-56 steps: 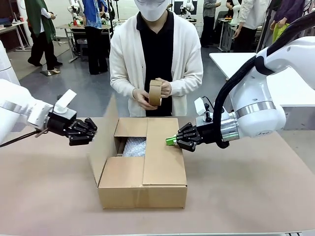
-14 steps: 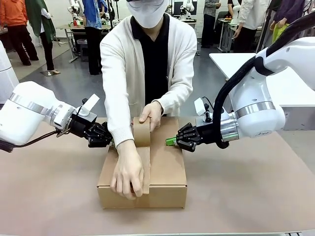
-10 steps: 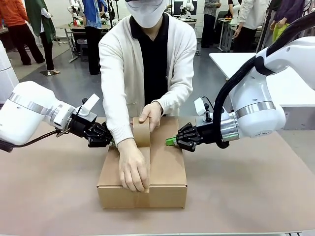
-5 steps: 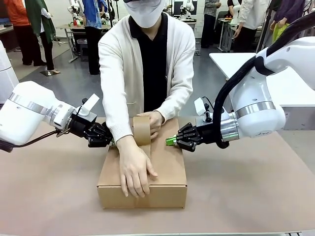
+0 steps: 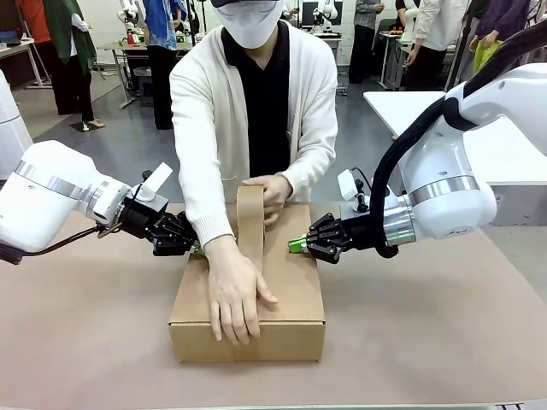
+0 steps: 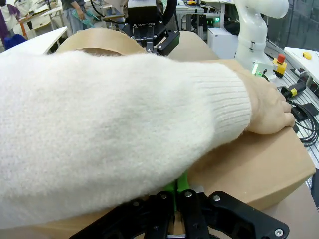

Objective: Wrap the clocks to prevent damage.
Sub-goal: After the human seals the box with tape, release both hands from the side flaps of the Package Box.

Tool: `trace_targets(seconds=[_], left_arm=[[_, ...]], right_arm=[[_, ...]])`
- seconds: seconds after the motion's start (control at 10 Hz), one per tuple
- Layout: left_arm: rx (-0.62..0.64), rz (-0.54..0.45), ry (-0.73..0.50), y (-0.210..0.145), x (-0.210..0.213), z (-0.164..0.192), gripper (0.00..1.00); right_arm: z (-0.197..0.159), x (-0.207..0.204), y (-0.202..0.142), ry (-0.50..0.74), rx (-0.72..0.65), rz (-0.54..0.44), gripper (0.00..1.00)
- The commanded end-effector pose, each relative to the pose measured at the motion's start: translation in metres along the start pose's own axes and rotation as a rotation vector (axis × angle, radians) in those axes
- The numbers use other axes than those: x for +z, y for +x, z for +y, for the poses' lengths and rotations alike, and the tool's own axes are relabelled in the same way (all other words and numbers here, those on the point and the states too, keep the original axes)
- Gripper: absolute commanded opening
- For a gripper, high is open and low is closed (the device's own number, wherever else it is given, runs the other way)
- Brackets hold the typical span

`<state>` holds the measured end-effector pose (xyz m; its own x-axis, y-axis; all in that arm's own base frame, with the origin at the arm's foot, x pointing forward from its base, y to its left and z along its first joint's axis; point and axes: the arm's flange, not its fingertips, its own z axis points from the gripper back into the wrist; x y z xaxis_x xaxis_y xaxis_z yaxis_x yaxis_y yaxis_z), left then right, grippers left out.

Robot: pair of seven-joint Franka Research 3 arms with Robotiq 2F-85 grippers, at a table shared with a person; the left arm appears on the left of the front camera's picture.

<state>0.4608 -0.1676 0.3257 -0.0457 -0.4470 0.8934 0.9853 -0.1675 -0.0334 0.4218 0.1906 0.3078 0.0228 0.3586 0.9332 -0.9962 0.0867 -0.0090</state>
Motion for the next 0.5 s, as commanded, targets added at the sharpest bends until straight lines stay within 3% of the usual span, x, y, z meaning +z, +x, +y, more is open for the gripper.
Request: trace_targets(seconds=[0.0, 0.4], left_arm=[[-0.010, 0.010, 0.006, -0.0022, -0.0021, -0.0002, 0.00], [-0.010, 0.010, 0.006, -0.0022, -0.0021, -0.0002, 0.00]], right_arm=[[0.0008, -0.0032, -0.0050, -0.002, -0.010, 0.010, 0.01], [0.0008, -0.0032, -0.0050, -0.002, -0.010, 0.010, 0.01]])
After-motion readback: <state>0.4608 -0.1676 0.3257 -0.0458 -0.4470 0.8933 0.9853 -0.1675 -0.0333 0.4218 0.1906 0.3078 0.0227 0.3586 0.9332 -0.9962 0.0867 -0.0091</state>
